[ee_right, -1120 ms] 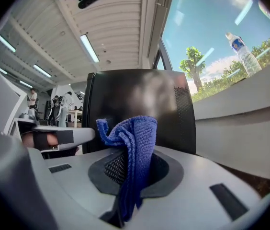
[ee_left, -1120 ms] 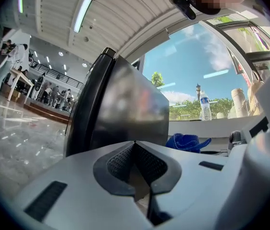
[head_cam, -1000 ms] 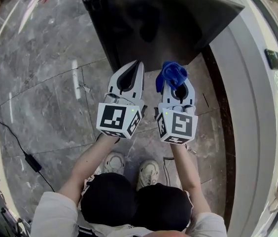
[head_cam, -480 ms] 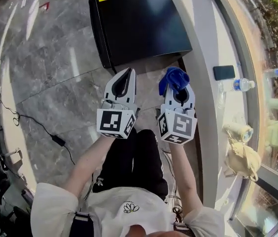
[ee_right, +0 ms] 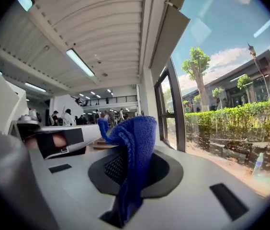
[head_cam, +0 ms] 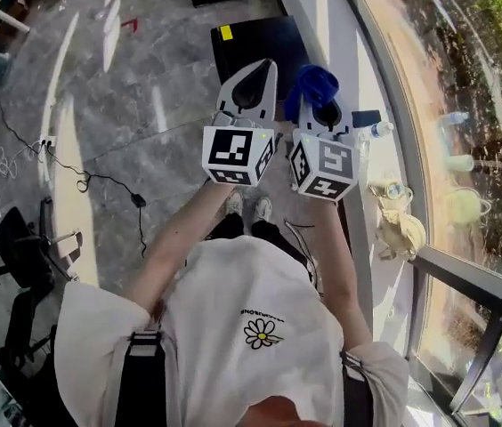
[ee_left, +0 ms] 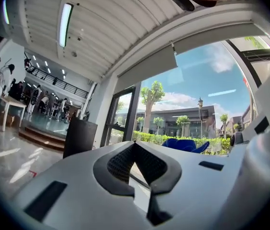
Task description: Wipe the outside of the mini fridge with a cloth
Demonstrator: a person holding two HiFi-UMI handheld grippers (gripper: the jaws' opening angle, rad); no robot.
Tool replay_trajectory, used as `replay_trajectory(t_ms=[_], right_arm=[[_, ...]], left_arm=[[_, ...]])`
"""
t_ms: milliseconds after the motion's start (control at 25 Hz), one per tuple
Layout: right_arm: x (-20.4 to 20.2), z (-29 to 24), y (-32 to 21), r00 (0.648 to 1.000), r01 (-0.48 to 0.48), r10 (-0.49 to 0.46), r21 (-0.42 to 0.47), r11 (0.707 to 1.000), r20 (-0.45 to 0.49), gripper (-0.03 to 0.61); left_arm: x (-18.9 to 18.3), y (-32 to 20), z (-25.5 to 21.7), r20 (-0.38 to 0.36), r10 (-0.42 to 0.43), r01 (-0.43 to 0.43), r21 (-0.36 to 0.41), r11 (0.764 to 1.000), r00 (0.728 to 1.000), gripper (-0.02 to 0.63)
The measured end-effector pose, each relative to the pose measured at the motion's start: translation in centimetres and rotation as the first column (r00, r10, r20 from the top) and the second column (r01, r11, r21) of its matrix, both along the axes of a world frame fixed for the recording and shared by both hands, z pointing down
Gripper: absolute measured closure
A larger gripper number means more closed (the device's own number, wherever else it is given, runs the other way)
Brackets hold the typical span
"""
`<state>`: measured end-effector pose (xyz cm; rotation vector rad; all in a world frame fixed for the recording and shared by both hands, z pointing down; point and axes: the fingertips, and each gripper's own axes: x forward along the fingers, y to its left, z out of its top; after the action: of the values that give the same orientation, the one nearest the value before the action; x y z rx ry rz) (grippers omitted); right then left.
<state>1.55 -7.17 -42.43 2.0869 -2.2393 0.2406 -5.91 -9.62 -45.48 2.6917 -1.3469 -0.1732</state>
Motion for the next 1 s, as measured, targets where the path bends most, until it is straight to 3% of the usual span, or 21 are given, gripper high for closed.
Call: replay_trajectory(t_ms=[120, 240, 400, 680, 1000], right_arm=[[0.3, -2.0, 2.3, 0.998, 0.004, -0.009, 0.071, 0.997, 0.064, 0.526], [-0.7, -4.3, 3.9, 0.999, -0.011, 0.006, 0.104, 0.994, 0.051, 0.526], [-0.9, -4.6, 6.3, 0.999, -0.029, 0.027, 0.111, 0.993, 0.021, 0.526], [0.1, -5.8, 6.8, 0.999, -0.034, 0.035, 0.128, 0.991, -0.010, 0.526], [0.1, -5.3, 6.4, 1.000, -0.008, 0.011, 0.115, 0.993, -0.029, 0.526]], left_arm=[[0.0, 2.1, -2.4, 0.003, 0.000, 0.000, 0.063, 0.998, 1.000, 0.609], [-2.0, 3.0, -4.2, -0.029, 0.003, 0.000, 0.076, 0.997, 1.000, 0.609], [-3.4, 4.5, -4.7, -0.054, -0.016, 0.019, 0.068, 0.997, 0.998, 0.609], [-2.5, 5.9, -5.5, 0.003, -0.008, 0.008, 0.129, 0.992, 1.000, 0.609], [-2.5, 5.5, -4.1, 0.018, -0.027, 0.025, 0.097, 0.995, 0.999, 0.609]])
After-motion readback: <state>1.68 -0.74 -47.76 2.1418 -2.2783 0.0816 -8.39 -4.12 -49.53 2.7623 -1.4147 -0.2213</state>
